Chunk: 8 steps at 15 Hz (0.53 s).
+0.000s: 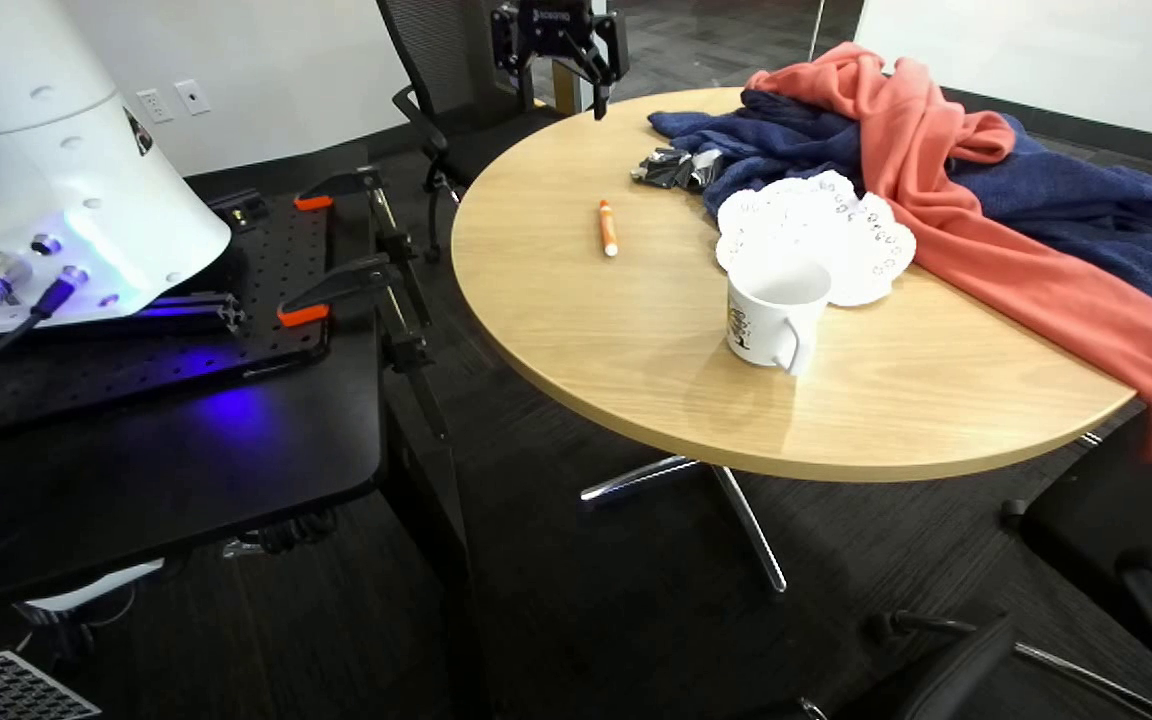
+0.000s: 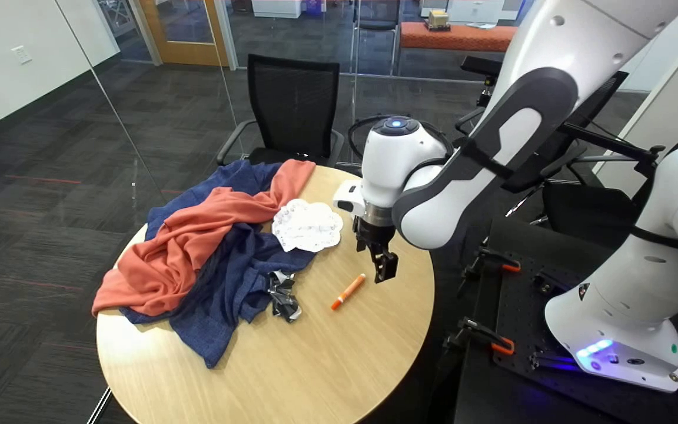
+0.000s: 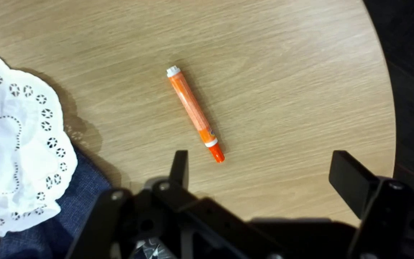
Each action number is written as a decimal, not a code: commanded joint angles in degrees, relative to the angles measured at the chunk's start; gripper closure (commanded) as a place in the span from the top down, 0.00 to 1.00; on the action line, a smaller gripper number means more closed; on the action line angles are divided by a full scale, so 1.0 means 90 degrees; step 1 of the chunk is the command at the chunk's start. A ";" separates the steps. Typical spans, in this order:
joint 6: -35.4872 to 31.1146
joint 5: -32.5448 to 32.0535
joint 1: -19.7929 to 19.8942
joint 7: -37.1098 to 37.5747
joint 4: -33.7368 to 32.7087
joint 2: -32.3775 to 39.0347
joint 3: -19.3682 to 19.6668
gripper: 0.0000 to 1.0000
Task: Place the blue peg on the table
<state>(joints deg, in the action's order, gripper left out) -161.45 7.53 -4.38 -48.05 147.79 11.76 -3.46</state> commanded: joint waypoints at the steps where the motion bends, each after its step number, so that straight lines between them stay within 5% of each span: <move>1: -0.0396 -0.0128 0.0418 0.0011 -0.0492 0.0869 -0.0465 1.00; 8: -0.0298 -0.1352 0.0465 0.0385 -0.1372 0.2024 -0.0427 1.00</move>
<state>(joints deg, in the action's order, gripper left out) -164.10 -0.65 -1.02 -46.65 139.08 26.35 -7.16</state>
